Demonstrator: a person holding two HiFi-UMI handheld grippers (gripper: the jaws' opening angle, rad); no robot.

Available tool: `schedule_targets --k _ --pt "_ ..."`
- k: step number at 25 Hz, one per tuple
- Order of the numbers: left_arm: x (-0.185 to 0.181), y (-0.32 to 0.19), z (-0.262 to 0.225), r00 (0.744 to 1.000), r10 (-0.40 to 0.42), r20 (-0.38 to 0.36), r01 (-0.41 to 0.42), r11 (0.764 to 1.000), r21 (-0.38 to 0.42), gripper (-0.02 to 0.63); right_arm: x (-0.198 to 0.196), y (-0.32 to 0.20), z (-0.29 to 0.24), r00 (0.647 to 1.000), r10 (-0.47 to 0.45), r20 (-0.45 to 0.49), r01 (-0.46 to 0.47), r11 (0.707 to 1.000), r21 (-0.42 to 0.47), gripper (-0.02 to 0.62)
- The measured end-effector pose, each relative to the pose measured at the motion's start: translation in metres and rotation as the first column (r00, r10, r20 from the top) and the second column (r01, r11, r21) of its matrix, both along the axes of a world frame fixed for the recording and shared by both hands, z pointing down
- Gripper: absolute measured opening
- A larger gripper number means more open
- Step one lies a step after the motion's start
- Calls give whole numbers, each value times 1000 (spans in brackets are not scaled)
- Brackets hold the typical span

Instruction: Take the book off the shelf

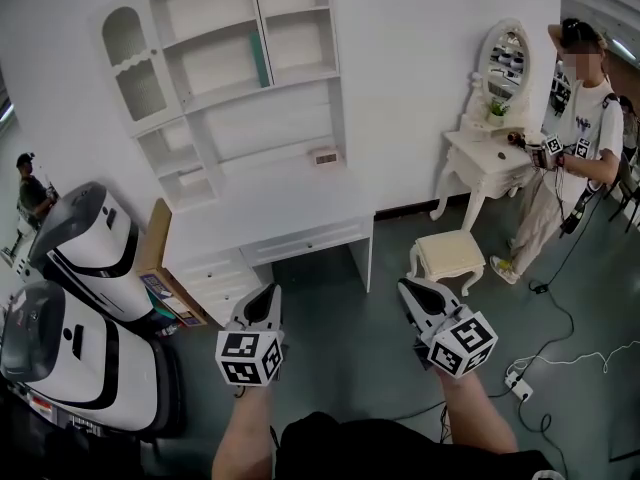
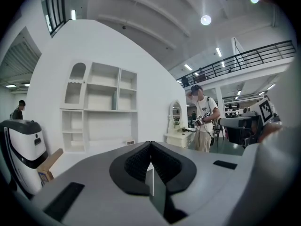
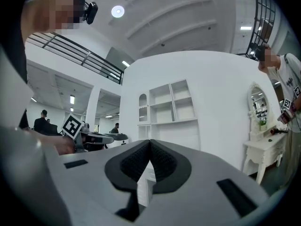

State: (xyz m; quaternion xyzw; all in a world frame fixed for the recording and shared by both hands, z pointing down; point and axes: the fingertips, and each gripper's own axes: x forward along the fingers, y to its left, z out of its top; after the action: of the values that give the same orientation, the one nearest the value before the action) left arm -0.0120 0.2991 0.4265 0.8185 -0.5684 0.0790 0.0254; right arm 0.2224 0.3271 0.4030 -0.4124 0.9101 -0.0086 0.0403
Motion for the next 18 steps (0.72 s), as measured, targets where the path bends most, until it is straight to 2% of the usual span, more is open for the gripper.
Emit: schedule_targets --k 4,9,14,18 --pt "-1 -16 11 1000 3 -15 -4 1000 -17 9 -15 -14 12 999 -34 -10 34 999 -34 14" --pt "-22 -53 19 999 -7 -39 7 1000 -18 9 -43 -53 18 997 -66 -33 64 997 -54 15" --pt "-56 -119 13 999 -3 -46 3 1000 -3 9 -78 -118 12 997 -65 -46 63 997 -46 15" --pt "-85 -171 6 1000 9 -22 -9 1000 7 9 -113 -170 14 996 -67 -59 62 995 -74 15"
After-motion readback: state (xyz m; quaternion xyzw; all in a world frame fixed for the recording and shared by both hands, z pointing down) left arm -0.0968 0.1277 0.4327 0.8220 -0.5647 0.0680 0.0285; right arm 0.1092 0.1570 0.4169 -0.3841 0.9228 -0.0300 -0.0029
